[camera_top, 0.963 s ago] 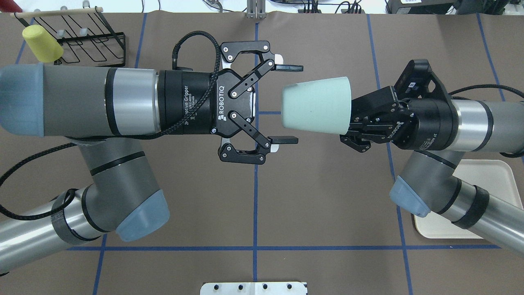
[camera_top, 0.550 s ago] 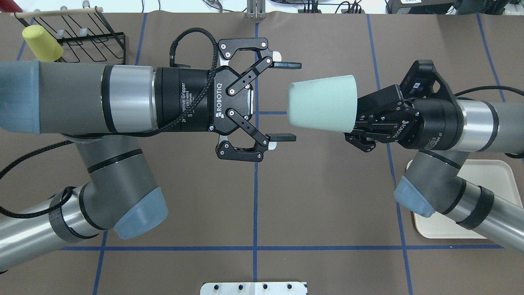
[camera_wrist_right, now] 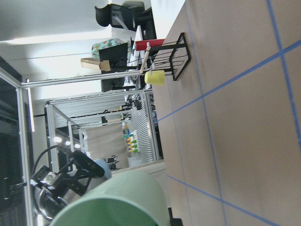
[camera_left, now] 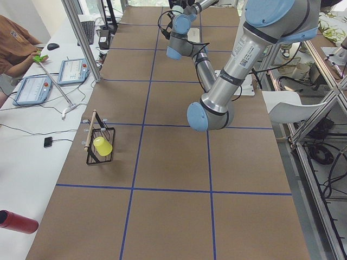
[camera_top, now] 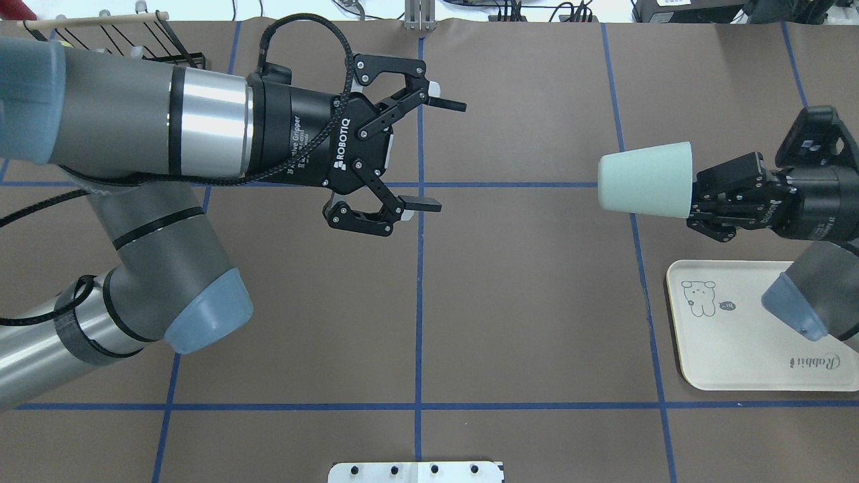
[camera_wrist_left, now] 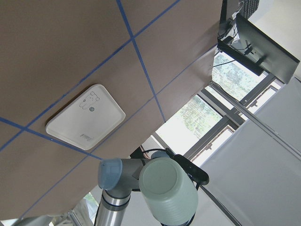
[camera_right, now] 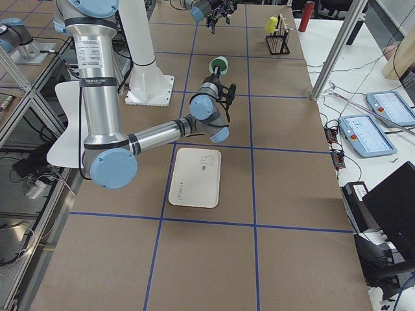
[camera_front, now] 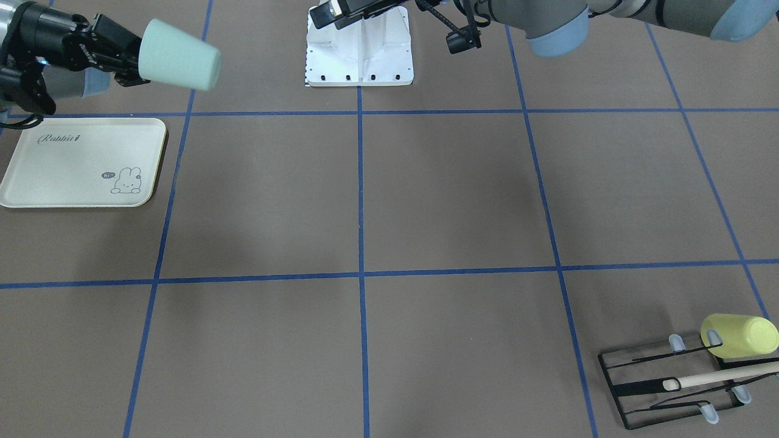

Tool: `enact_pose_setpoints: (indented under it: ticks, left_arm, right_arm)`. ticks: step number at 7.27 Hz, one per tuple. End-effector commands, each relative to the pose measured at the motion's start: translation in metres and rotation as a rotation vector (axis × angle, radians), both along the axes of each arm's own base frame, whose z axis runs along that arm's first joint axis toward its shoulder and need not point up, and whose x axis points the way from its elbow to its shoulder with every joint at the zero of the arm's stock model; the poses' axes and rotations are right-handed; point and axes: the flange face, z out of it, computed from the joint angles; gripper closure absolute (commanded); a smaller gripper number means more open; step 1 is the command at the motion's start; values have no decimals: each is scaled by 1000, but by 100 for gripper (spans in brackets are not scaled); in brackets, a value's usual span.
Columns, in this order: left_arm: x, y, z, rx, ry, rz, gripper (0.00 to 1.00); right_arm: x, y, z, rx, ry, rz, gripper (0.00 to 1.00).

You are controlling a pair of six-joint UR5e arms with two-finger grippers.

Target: Left arm grabs green cup and hands to right arm on tray

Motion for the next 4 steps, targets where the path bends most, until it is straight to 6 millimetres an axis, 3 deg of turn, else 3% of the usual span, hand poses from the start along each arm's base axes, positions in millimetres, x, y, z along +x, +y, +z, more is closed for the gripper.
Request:
enact_pose_setpoints:
  ticks: [1,2,4]
  left_arm:
    - [-11,-24,13,-12,-40,-49,0]
    - [-3,-31,18,0,-88,-63,0]
    - [2,-37,22,21,-154,-82,0]
  right_arm:
    - [17,-18,48,-115,286,-13,100]
    - [18,-30,60,-113,405,-8,100]
    - [33,-10,132,9,641,-3,100]
